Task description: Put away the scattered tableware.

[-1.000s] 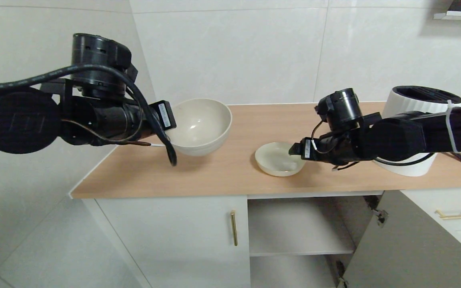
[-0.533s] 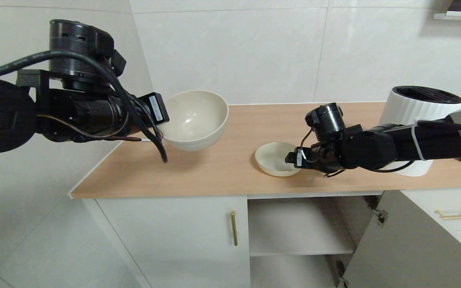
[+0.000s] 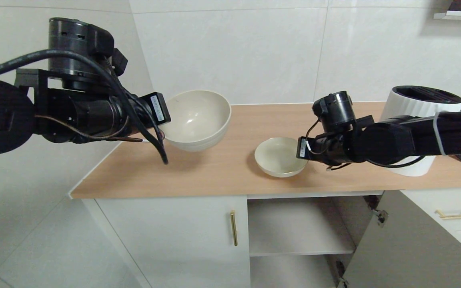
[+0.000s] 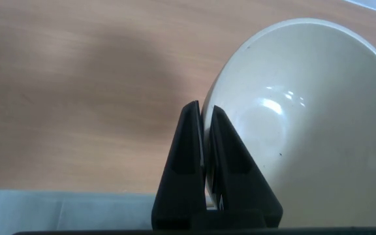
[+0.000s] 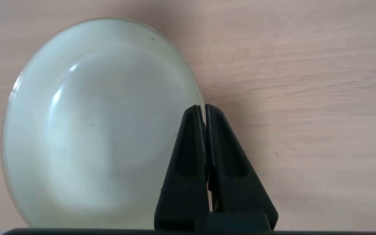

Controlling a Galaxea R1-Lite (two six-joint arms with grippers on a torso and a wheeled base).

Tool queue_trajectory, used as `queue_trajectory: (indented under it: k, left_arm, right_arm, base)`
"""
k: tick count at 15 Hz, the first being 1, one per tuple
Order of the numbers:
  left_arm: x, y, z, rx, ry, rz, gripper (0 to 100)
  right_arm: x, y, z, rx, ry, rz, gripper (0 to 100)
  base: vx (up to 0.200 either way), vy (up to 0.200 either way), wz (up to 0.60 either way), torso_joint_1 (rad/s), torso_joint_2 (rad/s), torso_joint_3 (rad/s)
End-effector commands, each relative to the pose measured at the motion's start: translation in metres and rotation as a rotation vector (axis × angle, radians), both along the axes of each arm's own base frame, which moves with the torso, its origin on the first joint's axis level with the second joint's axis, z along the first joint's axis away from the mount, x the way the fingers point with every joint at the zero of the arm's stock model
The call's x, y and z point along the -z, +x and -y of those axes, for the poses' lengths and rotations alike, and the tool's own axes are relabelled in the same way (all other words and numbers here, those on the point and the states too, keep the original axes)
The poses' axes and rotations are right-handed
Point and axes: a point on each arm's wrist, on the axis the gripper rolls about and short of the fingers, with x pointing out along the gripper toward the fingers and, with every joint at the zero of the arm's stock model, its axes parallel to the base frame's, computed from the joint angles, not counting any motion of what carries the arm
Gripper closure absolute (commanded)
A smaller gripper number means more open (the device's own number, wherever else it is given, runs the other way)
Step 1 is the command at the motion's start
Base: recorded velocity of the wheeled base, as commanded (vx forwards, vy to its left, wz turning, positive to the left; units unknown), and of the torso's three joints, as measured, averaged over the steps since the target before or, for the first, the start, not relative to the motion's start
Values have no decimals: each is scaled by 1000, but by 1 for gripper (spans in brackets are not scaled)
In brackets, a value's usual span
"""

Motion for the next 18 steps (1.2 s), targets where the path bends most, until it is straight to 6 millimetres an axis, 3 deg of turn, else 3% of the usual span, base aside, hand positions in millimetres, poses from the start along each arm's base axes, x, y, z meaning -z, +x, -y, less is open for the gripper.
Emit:
queue_trajectory:
  k: [1,3,4,5,9,12,18]
  left_arm:
    - [-5,-15,2,24,-5,12,100]
    - [-4,-38,4,64,-3,6,100]
    - [-3,-42,4,70,-2,5,100]
    - [6,-54,6,97,11,-23,100]
    - [41,-65,1,87,39,-141,100]
    - [48,-78,-1,97,30,-163,100]
    - [60,-76,0,97,50,-203,100]
  right_arm:
    - [-31,-23,11,-6,30,44,100]
    - [-55,-49,22,-12,47,49,100]
    - [-58,-54,23,-12,55,48,100]
    - [-65,-72,26,-9,86,42,100]
    - [-63,-115,49,-3,82,17,100]
    - [-56,-139,53,-28,67,-3,100]
    - [-30,-138,45,-23,21,-81,100]
  base:
    - [0,0,0,0,0,0]
    - [0,0,0,0,0,0]
    - [0,0,0,0,0,0]
    - [0,0,0,0,0,0]
    - [0,0,0,0,0,0]
    - [-200,0,0,6,4,-1]
    - [0,0,0,0,0,0]
